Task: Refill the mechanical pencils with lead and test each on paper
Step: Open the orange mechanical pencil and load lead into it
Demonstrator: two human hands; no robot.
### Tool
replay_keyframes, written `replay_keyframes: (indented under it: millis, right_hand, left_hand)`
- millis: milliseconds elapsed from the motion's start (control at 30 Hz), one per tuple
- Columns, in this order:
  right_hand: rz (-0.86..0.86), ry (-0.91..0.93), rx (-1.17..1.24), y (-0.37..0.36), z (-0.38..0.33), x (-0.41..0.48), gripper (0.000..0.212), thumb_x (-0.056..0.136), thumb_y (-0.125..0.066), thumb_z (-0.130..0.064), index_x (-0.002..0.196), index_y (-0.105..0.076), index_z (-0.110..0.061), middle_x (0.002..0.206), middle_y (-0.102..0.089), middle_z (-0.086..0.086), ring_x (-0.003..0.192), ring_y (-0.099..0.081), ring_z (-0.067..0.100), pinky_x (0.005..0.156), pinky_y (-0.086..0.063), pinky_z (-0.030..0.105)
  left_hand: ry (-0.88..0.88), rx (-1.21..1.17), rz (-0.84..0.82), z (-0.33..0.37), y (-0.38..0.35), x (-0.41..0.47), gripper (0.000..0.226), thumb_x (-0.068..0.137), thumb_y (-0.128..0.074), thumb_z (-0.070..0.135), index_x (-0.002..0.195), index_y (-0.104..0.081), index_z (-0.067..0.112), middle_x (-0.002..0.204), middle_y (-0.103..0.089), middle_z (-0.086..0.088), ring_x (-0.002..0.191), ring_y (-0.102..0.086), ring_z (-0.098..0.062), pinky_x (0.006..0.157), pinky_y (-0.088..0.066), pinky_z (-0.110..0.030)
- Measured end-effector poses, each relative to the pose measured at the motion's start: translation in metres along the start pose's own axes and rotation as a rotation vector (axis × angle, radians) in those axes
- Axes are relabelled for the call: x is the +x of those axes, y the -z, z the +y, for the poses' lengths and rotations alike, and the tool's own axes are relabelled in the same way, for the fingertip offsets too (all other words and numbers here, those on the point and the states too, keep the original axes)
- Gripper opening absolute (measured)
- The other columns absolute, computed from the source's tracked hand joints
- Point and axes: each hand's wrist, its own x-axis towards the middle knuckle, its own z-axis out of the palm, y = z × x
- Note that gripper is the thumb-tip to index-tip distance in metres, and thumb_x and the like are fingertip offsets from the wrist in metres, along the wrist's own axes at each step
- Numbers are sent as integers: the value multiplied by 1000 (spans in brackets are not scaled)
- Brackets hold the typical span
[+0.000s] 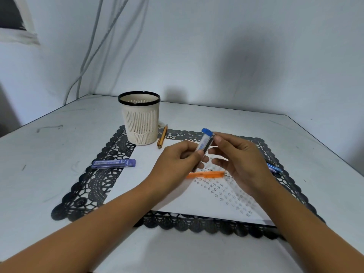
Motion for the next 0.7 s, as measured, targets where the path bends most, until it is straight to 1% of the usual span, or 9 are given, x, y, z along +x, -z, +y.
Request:
replay_keyframes:
  millis: [67, 133, 200, 233, 300, 367, 433, 533, 700]
  right_hand:
    - [-60, -24, 57, 2, -1, 0, 22, 76, -58, -23, 90, -74, -16, 83, -70, 3, 78, -62, 15, 68, -51, 31]
    - [-137, -62, 146, 3, -2, 1, 25, 76, -56, -23, 89, -75, -13, 83, -70, 4, 76, -63, 17, 68, -54, 33]
    - [-195, -117, 233, 4, -2, 2, 28, 78, -54, -23, 92, -74, -10, 79, -67, 6, 66, -61, 16, 57, -55, 31]
    - [-223, -144, 267, 5, -2, 2, 30, 79, -54, -24, 97, -71, -7, 78, -64, 7, 61, -58, 16, 51, -53, 30]
    - [-296, -185, 328, 8, 0, 4, 36, 76, -63, -29, 102, -68, -6, 79, -60, 10, 54, -52, 17, 48, -49, 30]
    - [-374, -210, 375, 11, 2, 6, 49, 65, -77, -32, 106, -67, -6, 80, -61, 10, 53, -51, 18, 50, -49, 31]
    - [-429, -211, 399, 15, 4, 7, 55, 62, -81, -32, 108, -66, -6, 82, -63, 9, 55, -52, 18, 53, -49, 32]
    - [-470, -196, 418, 17, 5, 7, 50, 64, -80, -31, 107, -68, -7, 82, -62, 9, 56, -51, 18, 56, -46, 34]
    - [-492, -175, 439, 16, 7, 8, 42, 66, -80, -29, 101, -69, -9, 79, -61, 10, 55, -52, 19, 55, -47, 34]
  left_hand:
    - [44, -83, -79, 2, 0, -1, 13, 90, -53, 12, 93, -65, 13, 81, -72, -3, 70, -66, -11, 73, -55, -27]
    - [86, -175, -153, 4, 0, -3, 14, 90, -51, 10, 97, -64, 7, 84, -72, -7, 71, -67, -14, 75, -56, -31]
    - [115, -242, -193, 5, 0, -4, 14, 90, -50, 8, 94, -63, 5, 82, -72, -8, 69, -67, -14, 72, -57, -30]
    - [119, -257, -205, 6, 0, -5, 14, 90, -50, 7, 93, -63, 5, 82, -72, -10, 68, -67, -14, 70, -57, -28]
    - [116, -270, -224, 6, 0, -6, 14, 90, -50, 7, 94, -63, 3, 83, -71, -12, 68, -66, -15, 67, -56, -27]
    - [113, -276, -238, 6, 0, -6, 14, 90, -50, 7, 95, -62, 2, 83, -71, -11, 68, -66, -15, 66, -56, -25]
    - [114, -278, -250, 6, 0, -7, 14, 90, -50, 7, 96, -62, 3, 82, -71, -10, 68, -66, -14, 65, -55, -24]
    - [113, -280, -268, 7, 0, -7, 14, 89, -51, 8, 95, -63, 6, 82, -72, -8, 68, -66, -13, 64, -55, -23]
    - [113, -272, -269, 7, 1, -7, 13, 89, -51, 8, 94, -63, 7, 78, -71, -6, 67, -66, -13, 64, -55, -23]
